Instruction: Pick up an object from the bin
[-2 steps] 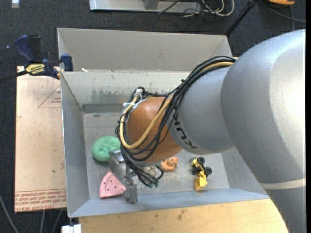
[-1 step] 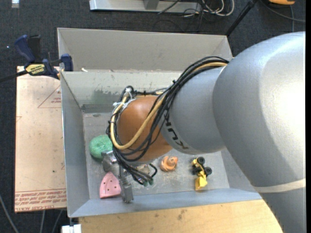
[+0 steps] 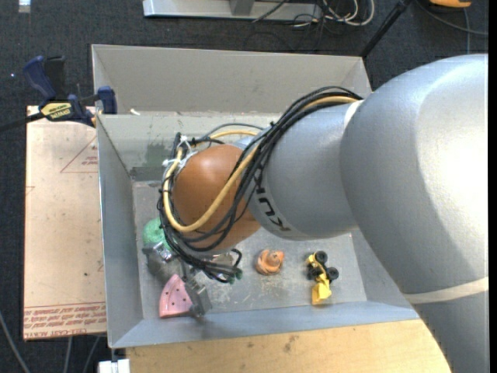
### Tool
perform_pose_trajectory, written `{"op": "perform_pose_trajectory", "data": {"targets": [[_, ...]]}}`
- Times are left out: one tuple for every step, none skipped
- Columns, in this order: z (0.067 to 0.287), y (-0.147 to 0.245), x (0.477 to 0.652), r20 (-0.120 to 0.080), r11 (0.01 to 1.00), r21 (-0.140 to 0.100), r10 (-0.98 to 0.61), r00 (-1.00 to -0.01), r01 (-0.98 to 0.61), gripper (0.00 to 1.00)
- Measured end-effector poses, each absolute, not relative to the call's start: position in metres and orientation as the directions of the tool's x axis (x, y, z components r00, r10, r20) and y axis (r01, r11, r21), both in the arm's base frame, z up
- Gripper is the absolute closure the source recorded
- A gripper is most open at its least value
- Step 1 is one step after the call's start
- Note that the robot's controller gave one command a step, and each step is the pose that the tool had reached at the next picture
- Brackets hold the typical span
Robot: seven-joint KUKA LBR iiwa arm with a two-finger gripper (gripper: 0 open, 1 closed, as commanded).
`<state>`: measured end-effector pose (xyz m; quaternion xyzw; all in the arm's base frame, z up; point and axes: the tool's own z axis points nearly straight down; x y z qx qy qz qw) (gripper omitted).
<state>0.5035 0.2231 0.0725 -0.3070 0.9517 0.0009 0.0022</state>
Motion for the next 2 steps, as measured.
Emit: {"op": "perform_pose_trajectory", "data": {"targets": [[0.0722,0.2452,0.4957,-0.008,0.645,0.0,-0.764,-0.645,-0.765,1.0],[0.0723,0.2452,0.4958,-0.008,0.645,0.0,-0.764,-0.645,-0.765,1.0]]}}
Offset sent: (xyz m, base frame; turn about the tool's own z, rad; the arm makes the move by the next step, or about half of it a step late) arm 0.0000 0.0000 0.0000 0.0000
